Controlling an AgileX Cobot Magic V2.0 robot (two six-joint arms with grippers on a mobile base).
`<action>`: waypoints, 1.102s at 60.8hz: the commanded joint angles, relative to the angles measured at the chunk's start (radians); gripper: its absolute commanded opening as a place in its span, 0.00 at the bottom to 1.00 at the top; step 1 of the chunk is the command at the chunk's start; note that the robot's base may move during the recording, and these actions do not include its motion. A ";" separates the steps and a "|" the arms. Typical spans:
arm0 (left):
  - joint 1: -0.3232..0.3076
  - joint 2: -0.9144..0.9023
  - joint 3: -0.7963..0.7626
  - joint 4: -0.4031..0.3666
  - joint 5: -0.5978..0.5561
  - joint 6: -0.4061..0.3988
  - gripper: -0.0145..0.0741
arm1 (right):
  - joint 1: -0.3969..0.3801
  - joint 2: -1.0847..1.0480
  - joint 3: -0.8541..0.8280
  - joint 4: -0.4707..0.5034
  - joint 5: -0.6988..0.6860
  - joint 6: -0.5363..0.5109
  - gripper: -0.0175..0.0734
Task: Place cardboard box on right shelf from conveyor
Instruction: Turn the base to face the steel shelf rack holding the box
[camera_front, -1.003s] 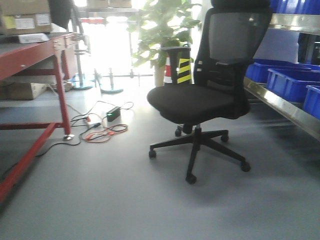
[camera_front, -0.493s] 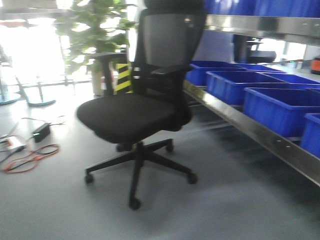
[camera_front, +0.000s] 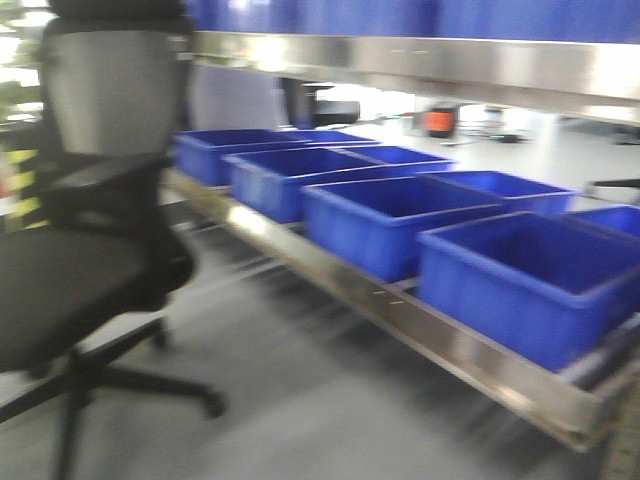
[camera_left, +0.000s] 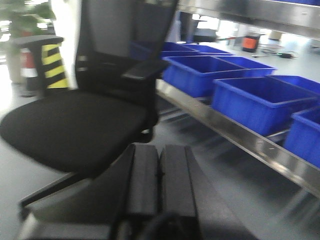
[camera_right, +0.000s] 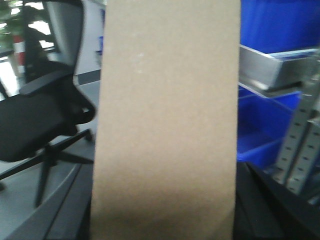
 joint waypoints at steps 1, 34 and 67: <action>0.001 -0.016 0.008 -0.006 -0.086 0.000 0.03 | -0.005 0.022 -0.023 -0.013 -0.100 -0.008 0.43; 0.001 -0.016 0.008 -0.006 -0.086 0.000 0.03 | -0.005 0.022 -0.023 -0.013 -0.100 -0.008 0.43; 0.001 -0.016 0.008 -0.006 -0.086 0.000 0.03 | -0.005 0.022 -0.023 -0.013 -0.100 -0.008 0.43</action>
